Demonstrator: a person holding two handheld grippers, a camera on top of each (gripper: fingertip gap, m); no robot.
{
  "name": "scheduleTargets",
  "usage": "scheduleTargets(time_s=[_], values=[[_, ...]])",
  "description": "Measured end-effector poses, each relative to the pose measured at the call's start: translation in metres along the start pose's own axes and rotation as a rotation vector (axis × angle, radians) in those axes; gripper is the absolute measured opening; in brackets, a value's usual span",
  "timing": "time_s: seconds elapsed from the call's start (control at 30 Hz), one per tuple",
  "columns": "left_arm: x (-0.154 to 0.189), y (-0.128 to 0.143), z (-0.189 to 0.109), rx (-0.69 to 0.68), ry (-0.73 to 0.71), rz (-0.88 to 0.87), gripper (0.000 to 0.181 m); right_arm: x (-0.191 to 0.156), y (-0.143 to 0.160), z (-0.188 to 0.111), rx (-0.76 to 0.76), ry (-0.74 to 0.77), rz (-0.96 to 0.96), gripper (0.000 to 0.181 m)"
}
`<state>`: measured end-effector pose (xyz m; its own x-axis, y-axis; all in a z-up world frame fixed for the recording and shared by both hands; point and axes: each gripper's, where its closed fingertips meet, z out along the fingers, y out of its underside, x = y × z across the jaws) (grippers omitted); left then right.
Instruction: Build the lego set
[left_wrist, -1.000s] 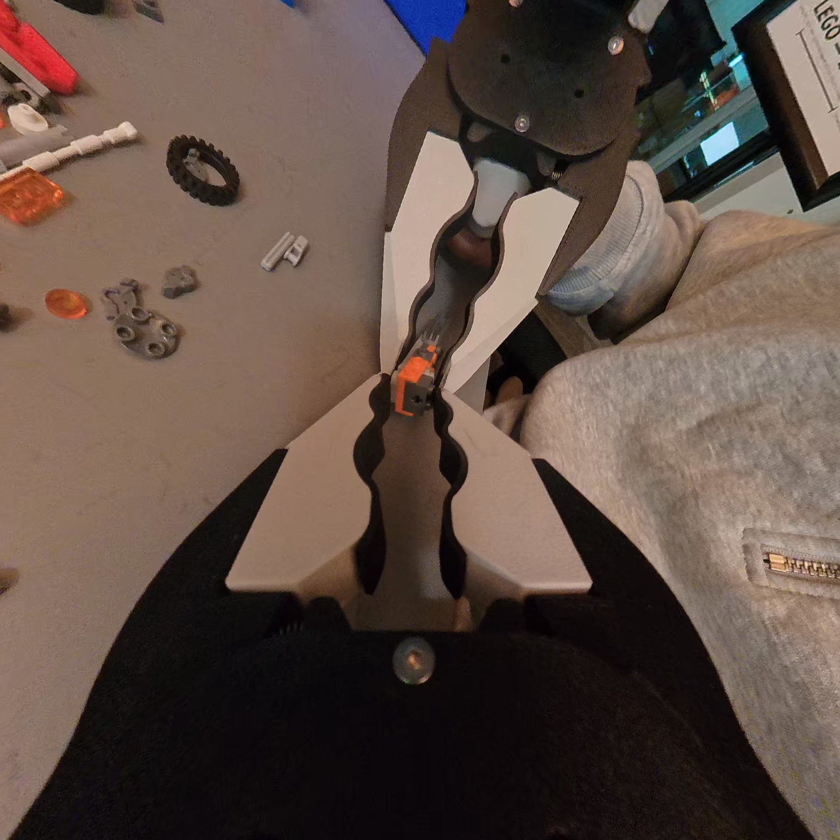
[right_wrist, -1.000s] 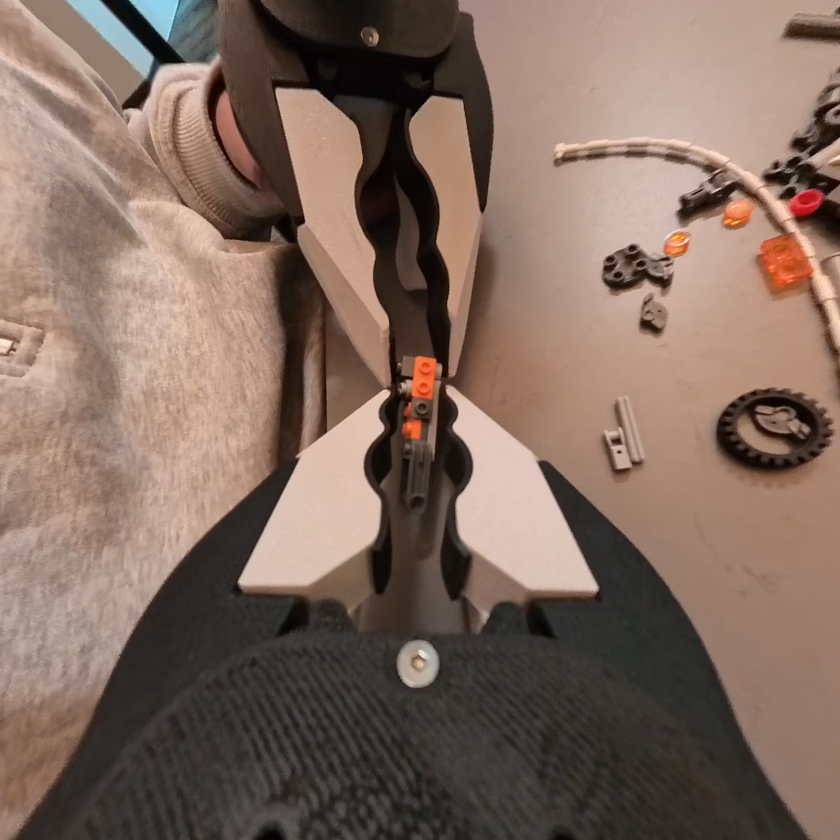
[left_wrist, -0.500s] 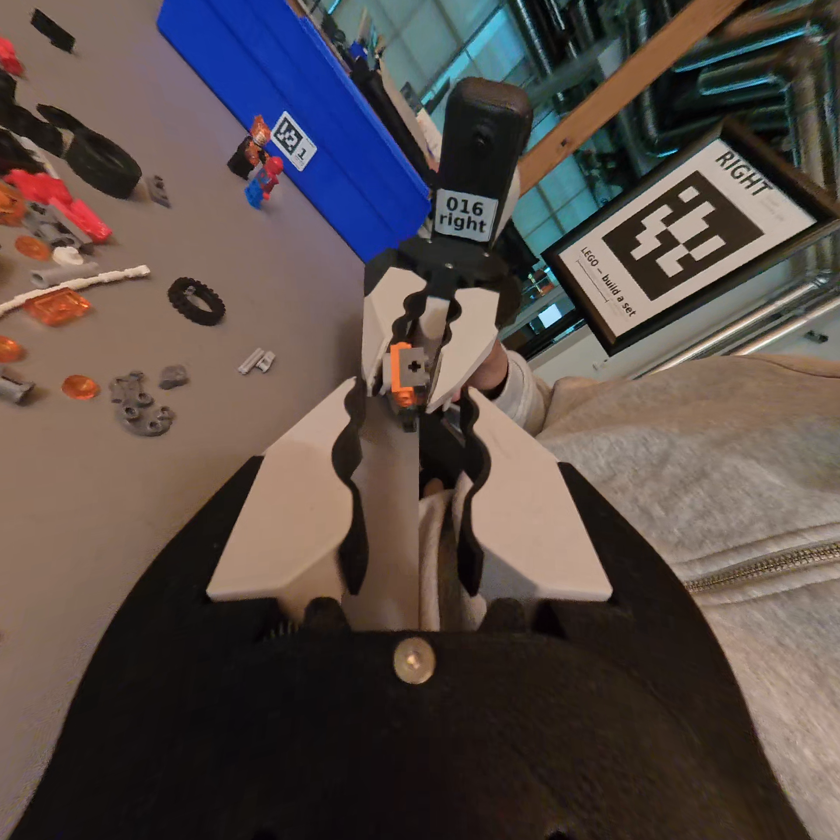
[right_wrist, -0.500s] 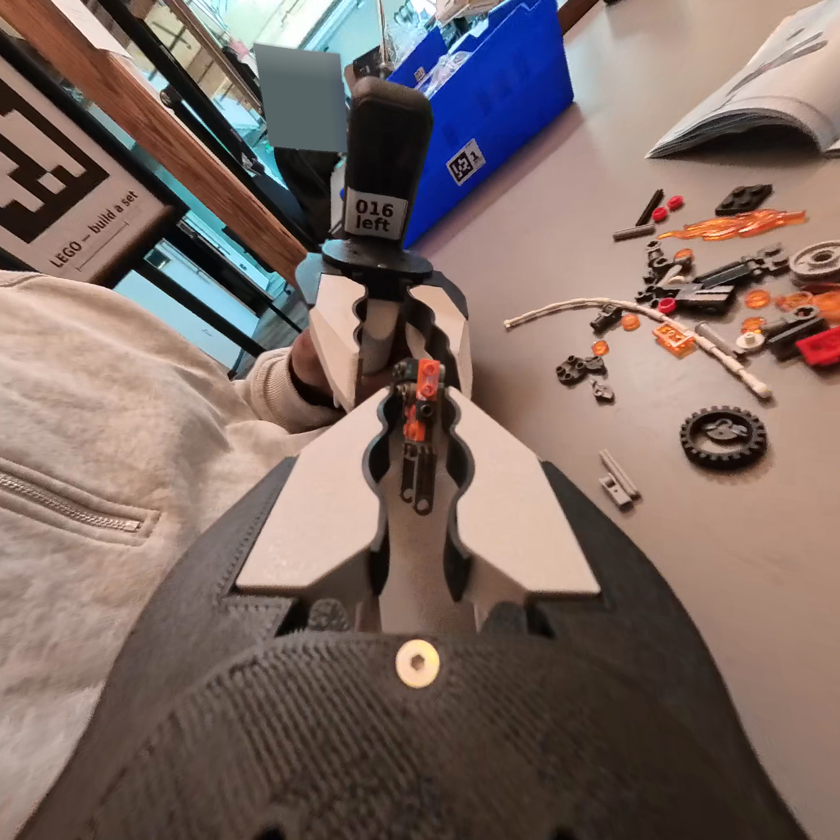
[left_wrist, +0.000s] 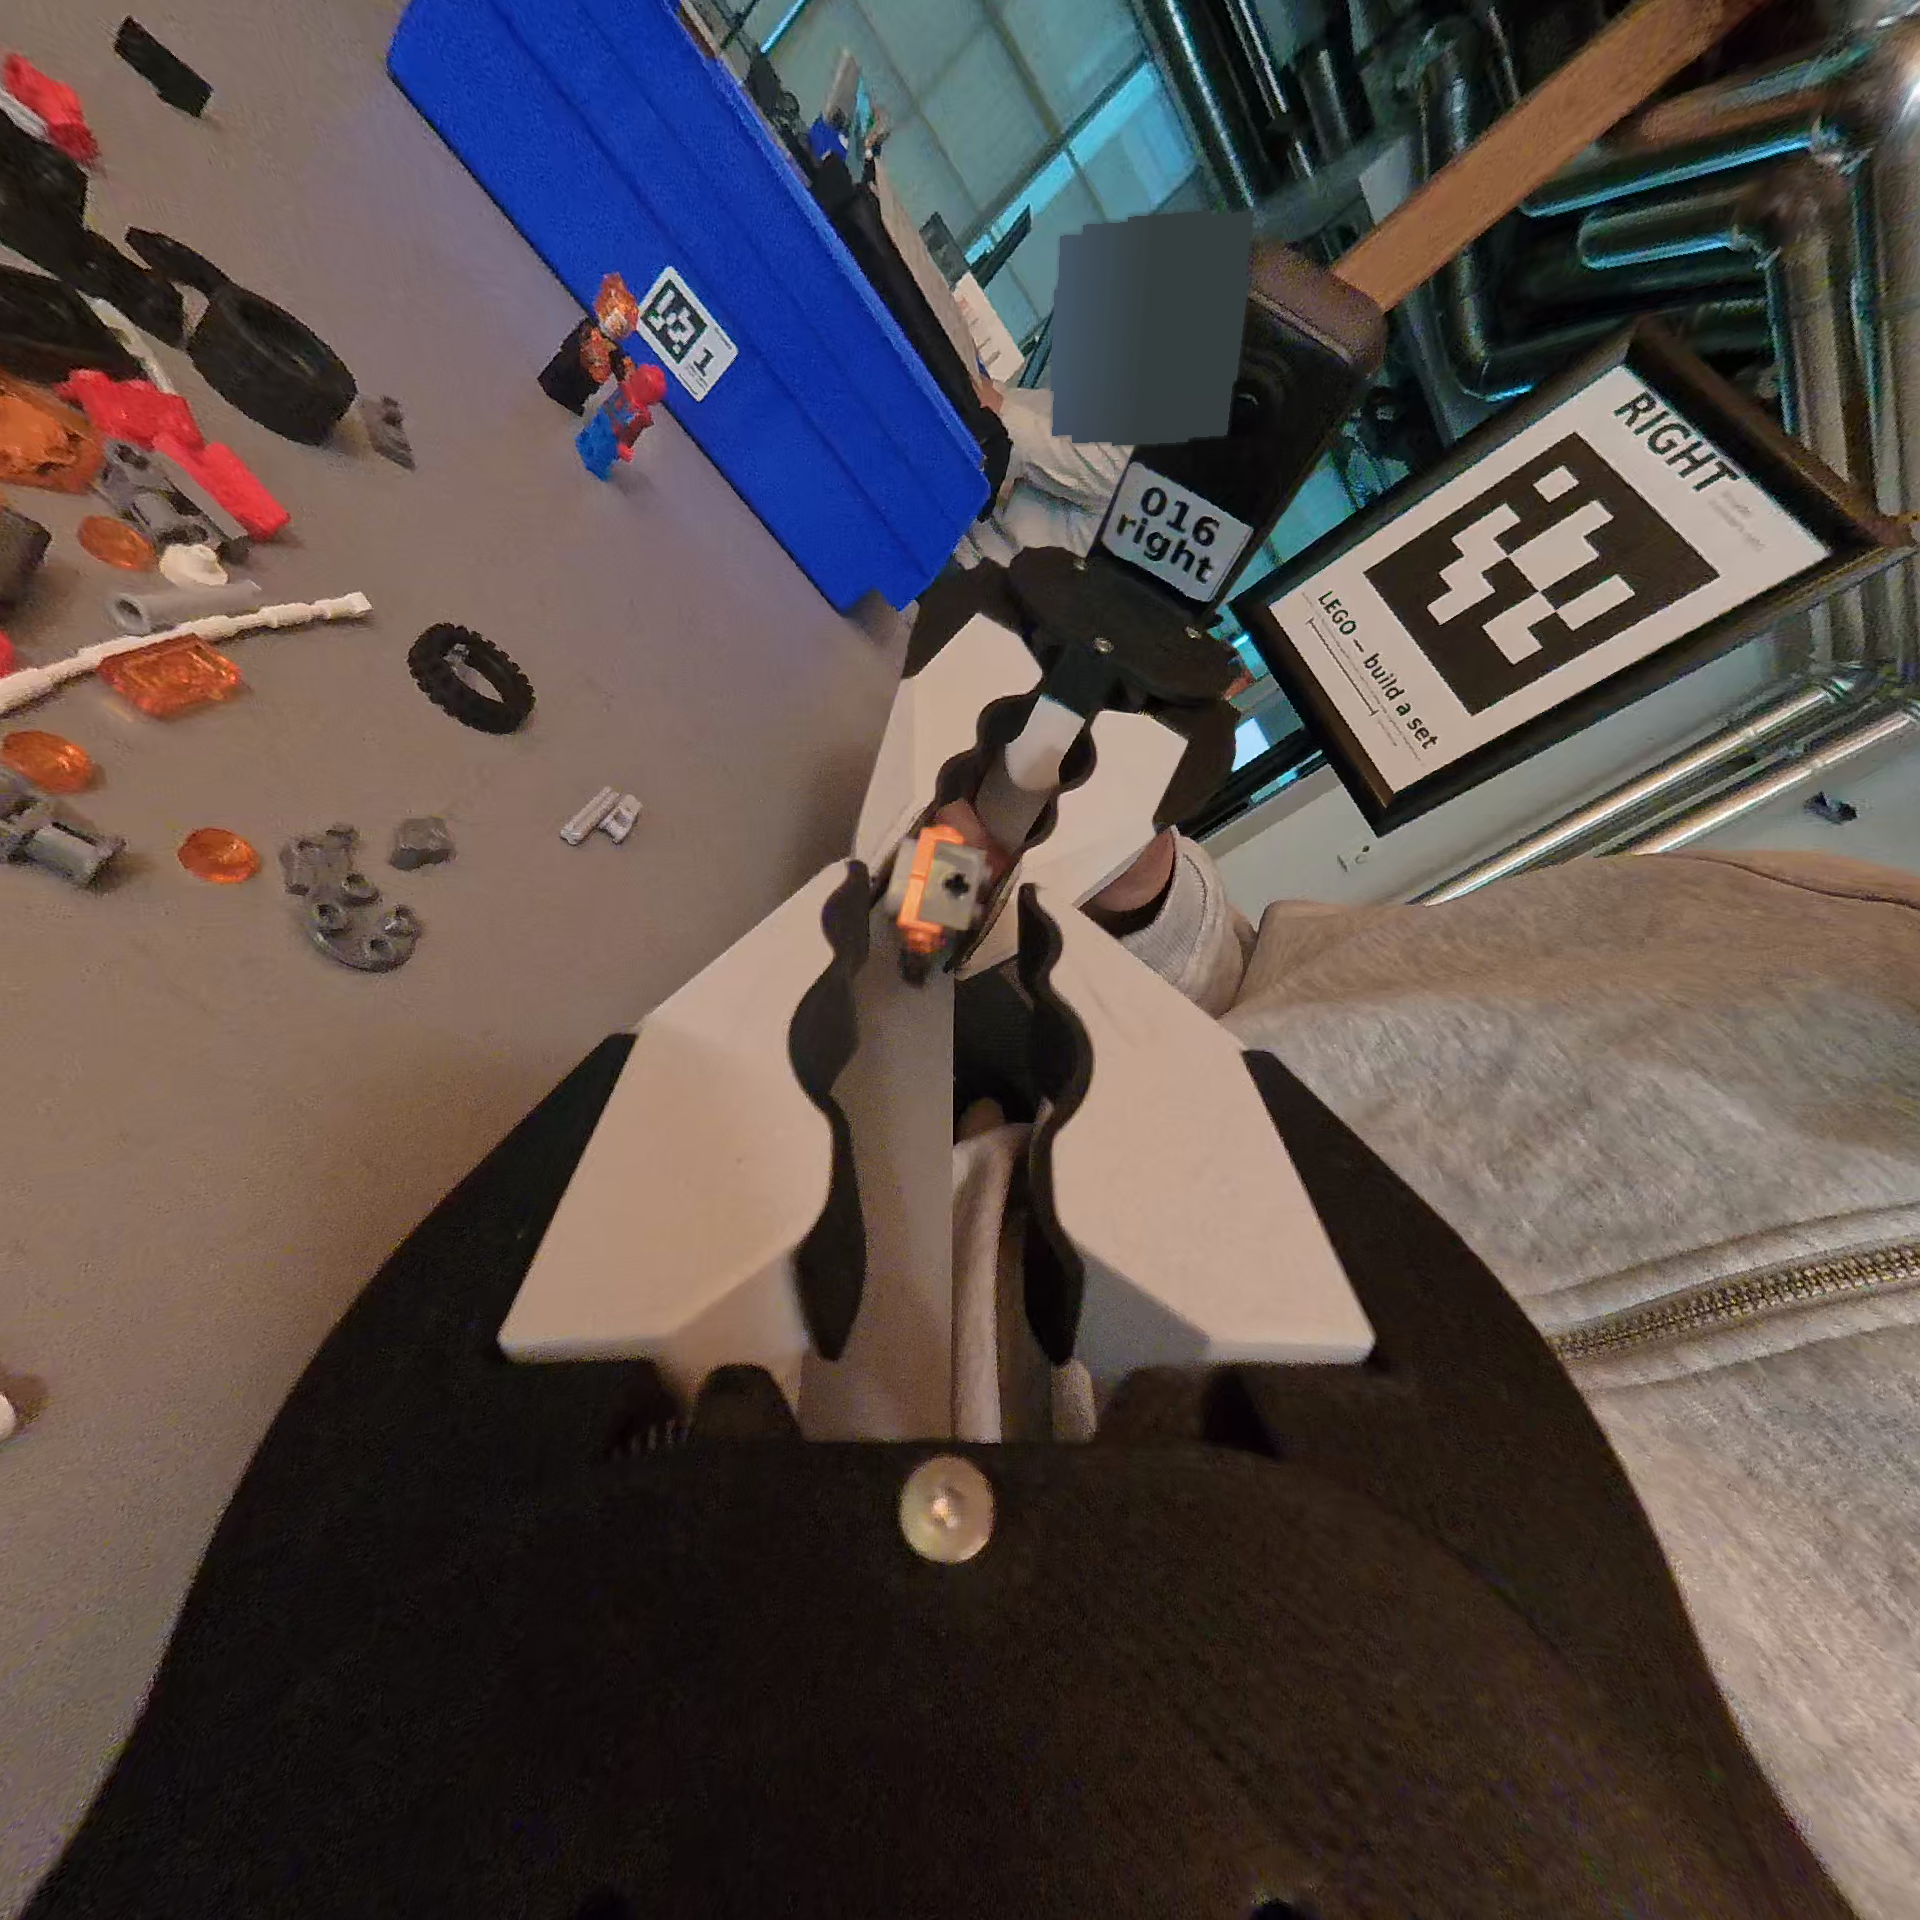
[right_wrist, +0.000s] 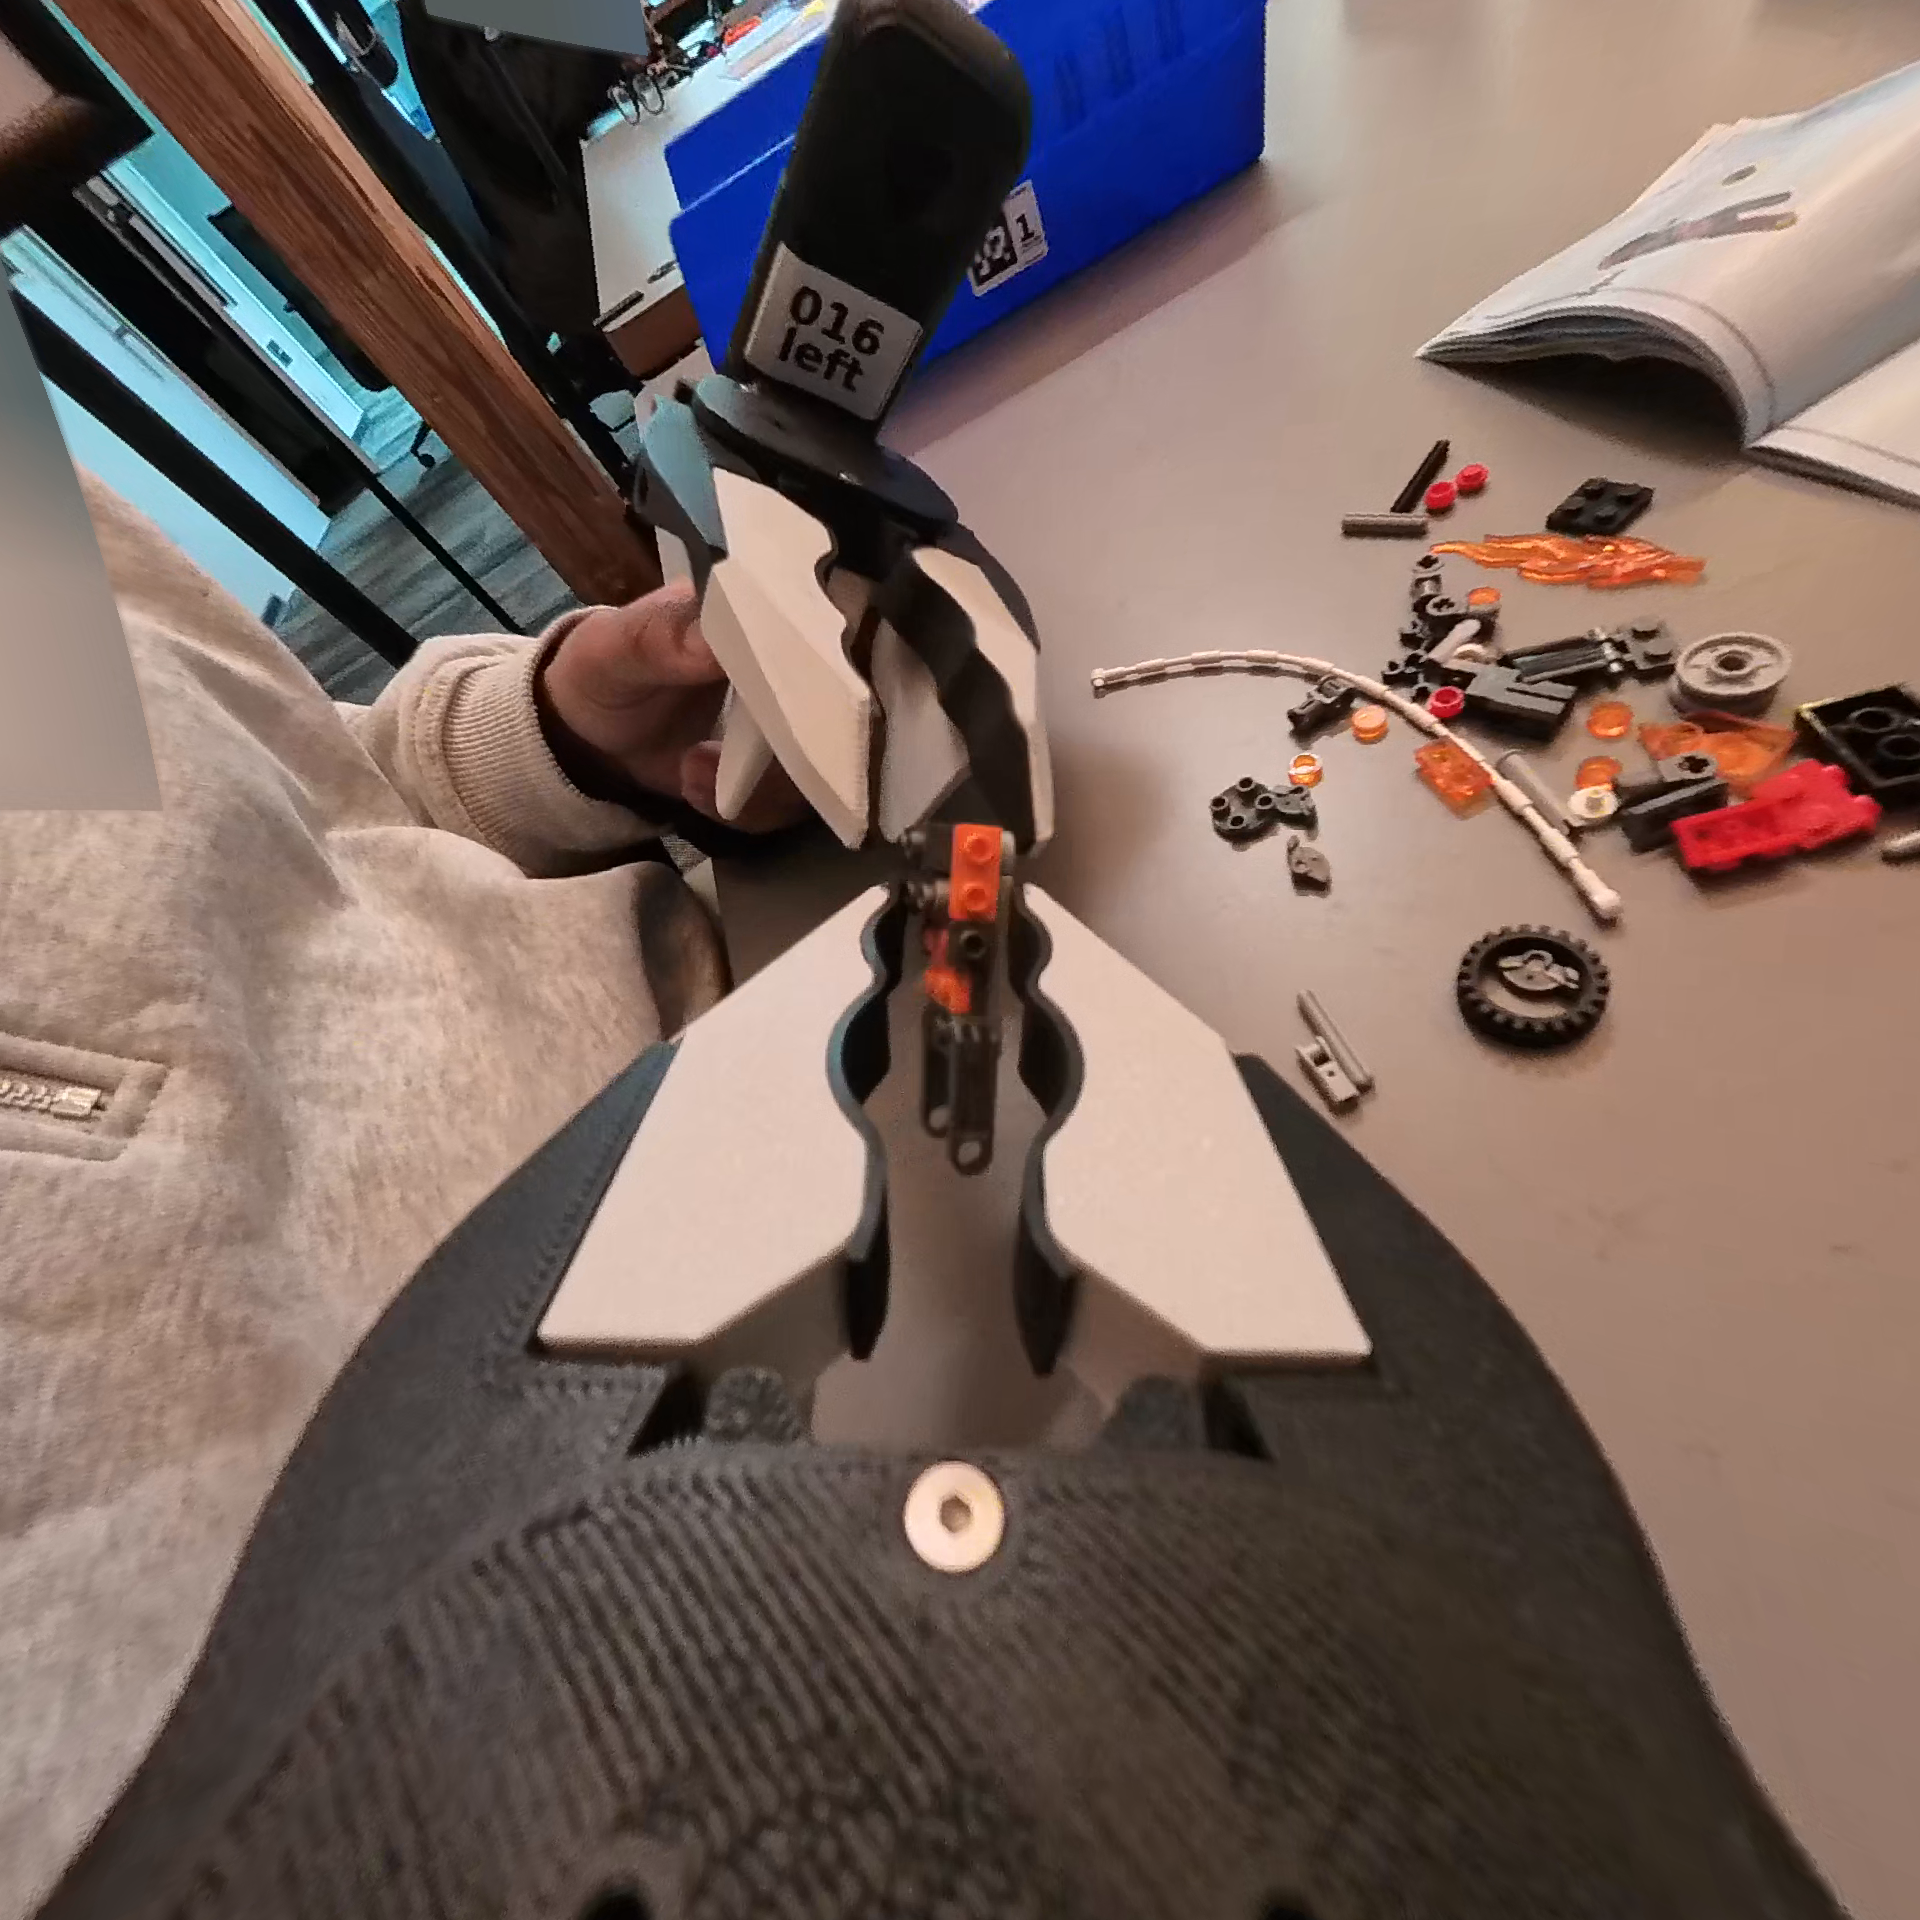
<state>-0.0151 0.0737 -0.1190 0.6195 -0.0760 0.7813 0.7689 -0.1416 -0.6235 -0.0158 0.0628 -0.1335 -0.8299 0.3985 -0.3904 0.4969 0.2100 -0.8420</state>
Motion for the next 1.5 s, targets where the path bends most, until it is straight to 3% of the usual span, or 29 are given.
scheduleTargets(time_s=[0.23,0.33,0.43,0.67,0.93,1.1,1.5], values=[[-0.001,0.006,0.004,-0.042,-0.018,0.011,0.031,-0.005,-0.001,-0.002,-0.018,-0.006,-0.1,0.017],[0.0,0.006,0.004,-0.045,-0.005,0.014,0.017,-0.002,0.0,-0.002,-0.034,0.032,-0.16,0.017],[0.004,0.004,0.002,-0.033,0.025,0.01,0.015,-0.004,-0.004,-0.004,-0.006,0.029,-0.172,0.017],[0.0,-0.004,-0.002,0.019,0.027,-0.044,0.015,-0.005,-0.014,-0.006,0.116,-0.02,-0.072,0.027],[-0.003,-0.009,-0.003,0.051,0.04,-0.089,0.015,0.008,-0.026,-0.011,0.232,0.035,0.029,0.026],[-0.004,-0.01,-0.004,0.056,0.033,-0.082,0.015,0.007,-0.026,-0.01,0.237,0.034,0.047,0.014],[-0.001,-0.014,-0.002,0.076,0.055,-0.064,0.015,0.006,-0.024,-0.011,0.24,-0.041,0.134,0.013]])
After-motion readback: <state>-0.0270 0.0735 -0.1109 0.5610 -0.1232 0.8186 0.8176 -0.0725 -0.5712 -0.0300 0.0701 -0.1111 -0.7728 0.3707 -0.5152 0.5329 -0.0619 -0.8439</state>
